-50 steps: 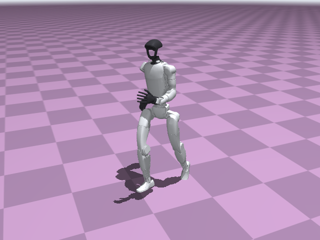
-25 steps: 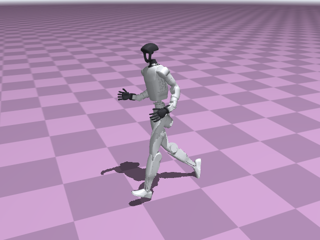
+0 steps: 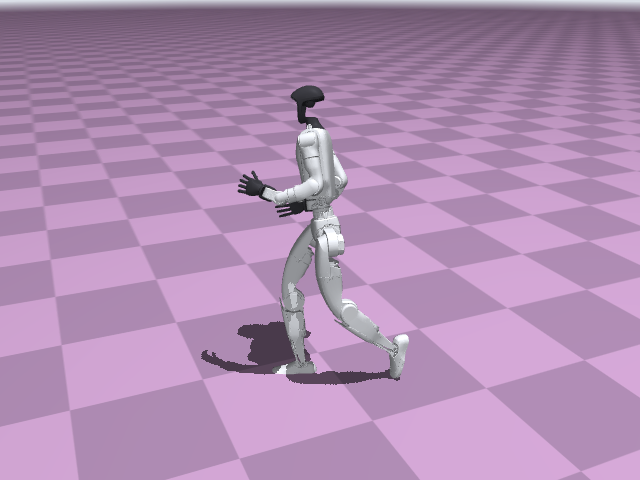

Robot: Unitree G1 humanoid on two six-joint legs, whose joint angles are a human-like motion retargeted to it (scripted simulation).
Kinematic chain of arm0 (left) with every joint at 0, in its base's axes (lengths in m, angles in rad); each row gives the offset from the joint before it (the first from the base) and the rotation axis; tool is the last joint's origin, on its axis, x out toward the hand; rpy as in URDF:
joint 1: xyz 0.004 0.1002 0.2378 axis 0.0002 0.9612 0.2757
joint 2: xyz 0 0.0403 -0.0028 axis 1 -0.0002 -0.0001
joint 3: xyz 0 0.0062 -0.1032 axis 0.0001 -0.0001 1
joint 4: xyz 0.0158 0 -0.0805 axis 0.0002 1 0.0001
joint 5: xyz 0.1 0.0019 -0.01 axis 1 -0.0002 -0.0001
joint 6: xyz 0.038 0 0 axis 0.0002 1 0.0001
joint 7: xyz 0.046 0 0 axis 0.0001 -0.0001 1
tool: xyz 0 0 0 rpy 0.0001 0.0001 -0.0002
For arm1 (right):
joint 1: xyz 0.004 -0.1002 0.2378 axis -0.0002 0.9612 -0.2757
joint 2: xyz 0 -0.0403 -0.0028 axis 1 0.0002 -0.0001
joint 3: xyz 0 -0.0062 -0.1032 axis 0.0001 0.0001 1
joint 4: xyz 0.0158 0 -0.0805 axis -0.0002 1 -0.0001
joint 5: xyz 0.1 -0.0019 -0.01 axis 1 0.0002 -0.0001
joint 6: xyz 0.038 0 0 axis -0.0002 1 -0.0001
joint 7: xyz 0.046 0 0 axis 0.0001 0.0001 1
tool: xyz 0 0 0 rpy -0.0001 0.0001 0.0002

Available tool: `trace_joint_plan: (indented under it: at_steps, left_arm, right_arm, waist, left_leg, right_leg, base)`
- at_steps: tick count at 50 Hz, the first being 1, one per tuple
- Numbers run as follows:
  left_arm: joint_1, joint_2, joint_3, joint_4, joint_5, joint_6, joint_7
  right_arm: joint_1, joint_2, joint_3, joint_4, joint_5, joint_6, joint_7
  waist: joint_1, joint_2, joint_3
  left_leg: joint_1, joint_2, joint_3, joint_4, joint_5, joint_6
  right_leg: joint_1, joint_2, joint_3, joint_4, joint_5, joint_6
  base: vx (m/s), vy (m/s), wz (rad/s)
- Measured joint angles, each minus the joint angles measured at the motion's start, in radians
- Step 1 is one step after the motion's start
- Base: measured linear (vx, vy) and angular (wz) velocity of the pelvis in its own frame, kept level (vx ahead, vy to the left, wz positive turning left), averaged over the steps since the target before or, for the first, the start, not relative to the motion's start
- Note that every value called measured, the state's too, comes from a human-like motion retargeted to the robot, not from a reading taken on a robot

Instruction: Walk run

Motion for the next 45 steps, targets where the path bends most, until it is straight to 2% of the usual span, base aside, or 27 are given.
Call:
trace_joint_plan:
  at_steps: [2,3,5,7,8,10,13,15,16,17,18,19,20,21,22,23,24,26,28,30,33,36,38,40,42,43,45]
  left_arm:
    - [0.113,-0.024,-0.004,0.124,0.166,-0.036,0.068]
    - [0.145,-0.047,-0.005,0.182,0.202,-0.046,0.097]
    - [0.203,-0.092,-0.022,0.257,0.146,-0.065,0.066]
    - [0.273,-0.104,-0.013,0.266,0.029,-0.062,-0.02]
    - [0.306,-0.116,0.006,0.266,0.007,-0.061,-0.04]
    - [0.372,-0.128,0.053,0.262,0.001,-0.065,-0.036]
    - [0.436,-0.125,0.083,0.265,-0.007,-0.064,-0.007]
    - [0.447,-0.13,0.09,0.267,-0.048,-0.061,-0.012]
    - [0.437,-0.121,0.091,0.265,-0.081,-0.058,-0.026]
    - [0.425,-0.109,0.091,0.259,-0.11,-0.055,-0.038]
    - [0.409,-0.091,0.089,0.248,-0.128,-0.053,-0.048]
    - [0.39,-0.067,0.086,0.231,-0.137,-0.049,-0.054]
    - [0.37,-0.041,0.083,0.211,-0.141,-0.045,-0.058]
    - [0.374,-0.012,0.027,0.186,-0.124,-0.045,-0.046]
    - [0.354,0.011,0.001,0.175,-0.107,-0.042,-0.041]
    - [0.284,0.023,0.035,0.194,-0.089,-0.035,-0.05]
    - [0.223,0.021,0.053,0.209,-0.062,-0.016,-0.082]
    - [0.124,0.0,0.046,0.215,-0.013,0.024,-0.137]
    - [0.047,-0.014,0.023,0.185,-0.029,0.024,-0.099]
    - [-0.012,-0.024,0.006,0.149,-0.075,0.0,-0.02]
    - [-0.084,-0.015,-0.051,0.094,-0.124,-0.004,0.026]
    - [-0.14,0.037,-0.07,0.043,-0.15,0.025,-0.03]
    - [-0.174,0.082,-0.061,0.028,-0.149,0.046,-0.077]
    - [-0.211,0.12,-0.067,0.036,-0.137,0.059,-0.104]
    - [-0.227,0.152,-0.063,0.072,-0.109,0.059,-0.109]
    - [-0.216,0.158,-0.06,0.096,-0.085,0.053,-0.13]
    - [-0.162,0.146,-0.079,0.152,-0.016,0.027,-0.177]
  right_arm:
    - [-0.022,0.044,0.035,0.02,0.053,0.019,-0.034]
    - [-0.061,0.063,0.016,0.029,0.142,0.046,0.037]
    - [-0.11,0.081,0.059,0.01,0.289,0.076,0.158]
    - [-0.107,0.06,0.101,-0.036,0.318,0.062,0.182]
    - [-0.105,0.037,0.106,-0.055,0.296,0.05,0.175]
    - [-0.098,-0.006,0.129,-0.081,0.221,0.03,0.152]
    - [-0.084,-0.051,0.151,-0.095,0.101,0.027,0.116]
    - [-0.079,-0.085,0.186,-0.095,0.036,0.036,0.092]
    - [-0.08,-0.1,0.207,-0.096,0.012,0.044,0.088]
    - [-0.082,-0.115,0.229,-0.098,-0.007,0.052,0.087]
    - [-0.082,-0.129,0.253,-0.099,-0.018,0.061,0.093]
    - [-0.081,-0.142,0.275,-0.1,-0.027,0.07,0.113]
    - [-0.079,-0.153,0.296,-0.101,-0.034,0.078,0.139]
    - [-0.034,-0.148,0.277,-0.082,-0.059,0.076,0.184]
    - [-0.007,-0.139,0.256,-0.05,-0.081,0.083,0.229]
    - [-0.015,-0.123,0.231,0.011,-0.094,0.109,0.272]
    - [-0.016,-0.091,0.224,0.058,-0.074,0.132,0.297]
    - [-0.002,-0.032,0.222,0.108,0.047,0.155,0.336]
    - [0.026,-0.01,0.193,0.123,0.202,0.146,0.362]
    - [0.048,-0.013,0.148,0.134,0.268,0.124,0.346]
    - [0.061,-0.056,0.09,0.123,0.25,0.08,0.292]
    - [0.051,-0.097,0.049,0.092,0.163,0.066,0.261]
    - [0.029,-0.112,0.034,0.065,0.106,0.067,0.236]
    - [-0.002,-0.118,0.016,0.04,0.051,0.072,0.184]
    - [-0.033,-0.111,0.016,0.019,0.01,0.077,0.139]
    - [-0.035,-0.094,0.023,0.014,-0.011,0.079,0.114]
    - [-0.074,-0.037,-0.034,0.044,-0.014,0.102,0.114]
  waist:
    - [-0.018,-0.013,-0.027]
    - [0.009,-0.03,-0.035]
    - [0.107,-0.091,-0.067]
    - [0.131,-0.076,-0.046]
    - [0.145,-0.086,-0.038]
    - [0.241,-0.125,-0.04]
    - [0.331,-0.137,-0.018]
    - [0.405,-0.148,0.004]
    - [0.412,-0.135,0.016]
    - [0.412,-0.118,0.029]
    - [0.4,-0.091,0.044]
    - [0.362,-0.072,0.041]
    - [0.313,-0.057,0.03]
    - [0.298,-0.055,0.019]
    - [0.277,-0.061,0.014]
    - [0.241,-0.086,0.021]
    - [0.239,-0.083,0.006]
    - [0.24,-0.058,-0.034]
    - [0.191,-0.035,-0.035]
    - [0.159,-0.011,-0.034]
    - [0.079,0.012,-0.042]
    - [0.006,0.031,-0.042]
    - [-0.018,0.05,-0.042]
    - [-0.082,0.075,-0.026]
    - [-0.079,0.076,-0.044]
    - [-0.054,0.074,-0.051]
    - [-0.033,0.071,-0.036]
  left_leg:
    - [-0.105,0.131,-0.009,0.285,-0.214,0.116]
    - [-0.188,0.11,-0.054,0.359,-0.275,0.169]
    - [-0.332,0.125,0.039,0.355,-0.408,0.276]
    - [-0.481,0.191,0.006,0.306,-0.513,0.308]
    - [-0.536,0.162,-0.028,0.23,-0.532,0.308]
    - [-0.599,0.162,-0.008,0.028,-0.551,0.295]
    - [-0.603,0.127,-0.037,-0.312,-0.565,0.27]
    - [-0.597,0.119,-0.08,-0.471,-0.581,0.15]
    - [-0.593,0.16,-0.055,-0.496,-0.593,0.108]
    - [-0.585,0.193,-0.042,-0.509,-0.582,0.078]
    - [-0.571,0.211,-0.054,-0.5,-0.529,0.074]
    - [-0.566,0.203,-0.067,-0.451,-0.529,0.12]
    - [-0.565,0.182,-0.08,-0.383,-0.555,0.19]
    - [-0.56,0.119,-0.241,-0.281,-0.584,0.155]
    - [-0.56,0.096,-0.306,-0.193,-0.614,0.128]
    - [-0.568,0.153,-0.181,-0.132,-0.644,0.119]
    - [-0.528,0.192,-0.102,-0.134,-0.677,0.122]
    - [-0.419,0.234,-0.042,-0.199,-0.716,0.122]
    - [-0.337,0.224,-0.074,-0.285,-0.66,0.114]
    - [-0.232,0.243,-0.008,-0.399,-0.548,0.097]
    - [-0.096,0.233,0.068,-0.499,-0.4,0.067]
    - [0.006,0.218,0.11,-0.532,-0.281,0.037]
    - [0.057,0.222,0.132,-0.519,-0.215,-0.004]
    - [0.092,0.196,0.067,-0.454,-0.129,-0.018]
    - [0.063,0.136,0.042,-0.276,-0.012,-0.036]
    - [0.028,0.129,0.037,-0.118,0.029,-0.048]
    - [-0.06,0.149,-0.106,0.203,0.043,-0.046]
  right_leg:
    - [0.059,-0.001,-0.001,0.112,-0.095,0.0]
    - [0.11,-0.004,-0.035,0.115,-0.121,0.0]
    - [0.178,0.047,0.051,0.059,-0.143,0.0]
    - [0.266,0.135,0.048,-0.054,-0.054,0.0]
    - [0.312,0.16,0.056,-0.106,0.009,0.0]
    - [0.42,0.226,0.141,-0.23,0.173,0.0]
    - [0.564,0.285,0.206,-0.325,0.441,0.084]
    - [0.645,0.262,0.195,-0.316,0.564,0.149]
    - [0.671,0.278,0.214,-0.28,0.61,0.185]
    - [0.692,0.3,0.226,-0.229,0.646,0.222]
    - [0.699,0.333,0.223,-0.15,0.662,0.261]
    - [0.682,0.361,0.2,-0.061,0.663,0.302]
    - [0.651,0.387,0.166,0.033,0.654,0.345]
    - [0.61,0.381,0.074,0.174,0.555,0.282]
    - [0.558,0.369,0.029,0.312,0.462,0.244]
    - [0.482,0.346,0.076,0.445,0.378,0.257]
    - [0.421,0.349,0.087,0.486,0.318,0.26]
    - [0.319,0.352,0.053,0.434,0.228,0.249]
    - [0.221,0.309,-0.008,0.346,0.169,0.241]
    - [0.151,0.265,-0.048,0.211,0.145,0.229]
    - [0.085,0.196,-0.133,-0.085,0.158,0.178]
    - [0.045,0.178,-0.156,-0.35,0.115,0.142]
    - [0.034,0.175,-0.201,-0.438,0.082,0.078]
    - [0.04,0.056,-0.312,-0.369,0.17,0.0]
    - [0.018,-0.003,-0.214,-0.185,0.088,0.0]
    - [0.004,0.032,-0.126,-0.082,0.015,0.0]
    - [0.058,0.017,-0.195,0.037,-0.053,0.0]
  base:
    - [2.04,-1.29,0.03]
    - [1.38,-0.96,-1.01]
    - [1.18,-0.75,-2.25]
    - [1.42,-0.98,-1.62]
    - [1.36,-1.04,-1.82]
    - [1.2,-0.94,-2.8]
    - [1.26,-0.56,-2.5]
    - [1.5,-0.33,-2.58]
    - [1.6,-0.27,-2.21]
    - [1.63,-0.23,-1.53]
    - [1.58,-0.22,-1.01]
    - [1.39,-0.22,-0.38]
    - [1.57,-0.15,-0.11]
    - [1.84,-0.13,-0.31]
    - [1.96,-0.21,-0.95]
    - [1.48,-0.33,-1.36]
    - [1.06,-0.38,-1.63]
    - [0.91,-0.41,-0.99]
    - [1.06,-0.49,-0.36]
    - [0.98,-0.35,-0.78]
    - [0.93,-0.31,-0.48]
    - [0.85,-0.35,-0.62]
    - [1.04,-0.31,-0.78]
    - [1.18,0.3,0.27]
    - [1.4,0.13,-0.61]
    - [1.51,-0.83,-1.28]
    - [1.24,-0.98,-0.87]
